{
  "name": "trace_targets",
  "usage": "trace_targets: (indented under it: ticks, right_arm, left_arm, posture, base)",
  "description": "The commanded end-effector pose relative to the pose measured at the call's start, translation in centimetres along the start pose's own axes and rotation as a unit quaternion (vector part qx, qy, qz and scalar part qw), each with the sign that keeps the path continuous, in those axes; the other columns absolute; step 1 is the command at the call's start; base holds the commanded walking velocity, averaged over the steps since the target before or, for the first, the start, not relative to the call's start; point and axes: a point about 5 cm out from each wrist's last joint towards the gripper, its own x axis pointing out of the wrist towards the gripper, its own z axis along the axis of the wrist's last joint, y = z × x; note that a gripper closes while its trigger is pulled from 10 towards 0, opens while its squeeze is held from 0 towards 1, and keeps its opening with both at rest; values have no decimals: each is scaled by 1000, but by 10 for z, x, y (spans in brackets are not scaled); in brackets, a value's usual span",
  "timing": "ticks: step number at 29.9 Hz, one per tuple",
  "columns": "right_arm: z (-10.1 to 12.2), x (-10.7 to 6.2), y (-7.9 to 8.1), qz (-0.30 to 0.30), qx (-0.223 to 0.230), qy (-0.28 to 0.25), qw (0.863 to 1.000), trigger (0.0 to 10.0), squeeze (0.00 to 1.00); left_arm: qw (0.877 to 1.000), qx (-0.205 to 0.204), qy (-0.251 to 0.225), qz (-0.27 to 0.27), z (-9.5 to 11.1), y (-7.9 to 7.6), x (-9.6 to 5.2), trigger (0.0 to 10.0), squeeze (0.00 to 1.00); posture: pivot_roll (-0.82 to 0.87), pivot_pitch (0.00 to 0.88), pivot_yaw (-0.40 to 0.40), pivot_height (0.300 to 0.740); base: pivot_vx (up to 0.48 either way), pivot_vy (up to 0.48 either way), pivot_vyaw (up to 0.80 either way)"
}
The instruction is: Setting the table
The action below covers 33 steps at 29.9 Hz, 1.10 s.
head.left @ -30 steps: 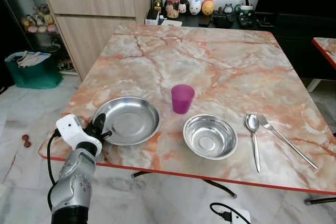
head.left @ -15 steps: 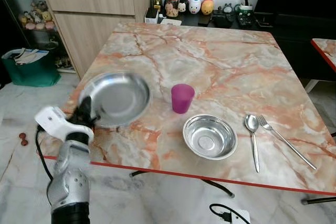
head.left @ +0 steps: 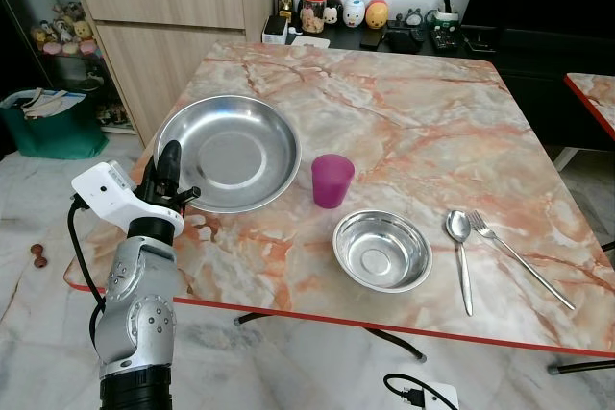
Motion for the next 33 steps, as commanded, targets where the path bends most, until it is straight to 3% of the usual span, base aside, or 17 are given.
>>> trace_targets:
  ticks: [1, 14, 33]
  right_arm:
    - [-1, 0, -3, -8, 13, 0, 1000, 10000, 0]
    - [-3, 0, -2, -5, 33, 5, 999, 10000, 0]
    - [-2, 0, -1, -6, 26, -1, 1000, 10000, 0]
  left_arm:
    - [1000, 12, -12, -9, 4, -6, -1, 10000, 0]
    - [1000, 10, -12, -12, 5, -9, 1, 10000, 0]
    - [1000, 15, -12, -6, 6, -9, 3, 10000, 0]
  posture:
    - [70, 0, -58, 740]
    - [65, 0, -50, 740]
    - [58, 0, -45, 740]
  base:
    - [0, -296, 0]
    - [0, -307, -156]
    - [0, -477, -41]
